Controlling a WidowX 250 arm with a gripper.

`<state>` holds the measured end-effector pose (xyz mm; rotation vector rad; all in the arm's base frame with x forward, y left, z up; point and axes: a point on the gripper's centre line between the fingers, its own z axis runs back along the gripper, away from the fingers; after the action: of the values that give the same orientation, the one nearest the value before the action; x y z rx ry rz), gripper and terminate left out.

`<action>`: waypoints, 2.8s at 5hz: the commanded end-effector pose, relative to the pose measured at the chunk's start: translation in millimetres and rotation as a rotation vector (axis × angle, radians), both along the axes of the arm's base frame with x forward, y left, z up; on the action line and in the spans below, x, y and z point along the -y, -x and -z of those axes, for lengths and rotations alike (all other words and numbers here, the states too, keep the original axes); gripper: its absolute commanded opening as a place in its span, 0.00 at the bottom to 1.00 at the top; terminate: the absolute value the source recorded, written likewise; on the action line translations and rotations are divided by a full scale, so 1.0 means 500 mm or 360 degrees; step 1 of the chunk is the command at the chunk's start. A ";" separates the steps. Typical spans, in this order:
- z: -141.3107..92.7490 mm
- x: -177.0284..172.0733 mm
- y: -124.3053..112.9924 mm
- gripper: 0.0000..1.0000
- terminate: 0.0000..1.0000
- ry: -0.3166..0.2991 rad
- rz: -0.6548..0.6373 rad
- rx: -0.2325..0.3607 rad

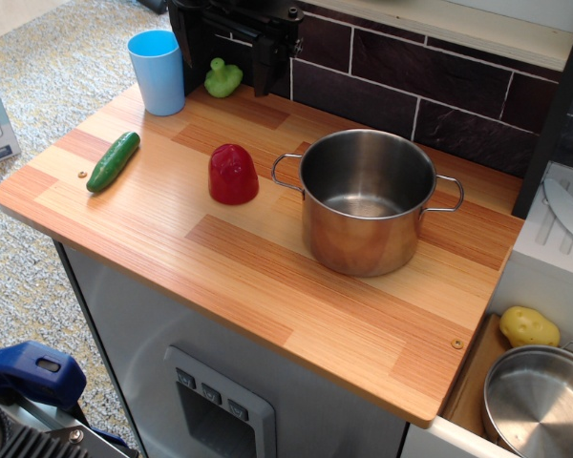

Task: Put sweet potato in pot

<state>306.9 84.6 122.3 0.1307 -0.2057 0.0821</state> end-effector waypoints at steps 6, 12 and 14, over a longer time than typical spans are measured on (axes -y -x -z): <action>0.121 -0.020 -0.028 1.00 0.00 0.0210 -0.0034 -0.0008; 0.172 -0.022 -0.017 0.00 0.00 0.0268 -0.0036 -0.0021; 0.014 -0.001 -0.022 0.00 0.00 0.0017 -0.0079 -0.0081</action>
<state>312.8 65.3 112.3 0.1371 -0.0792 0.1279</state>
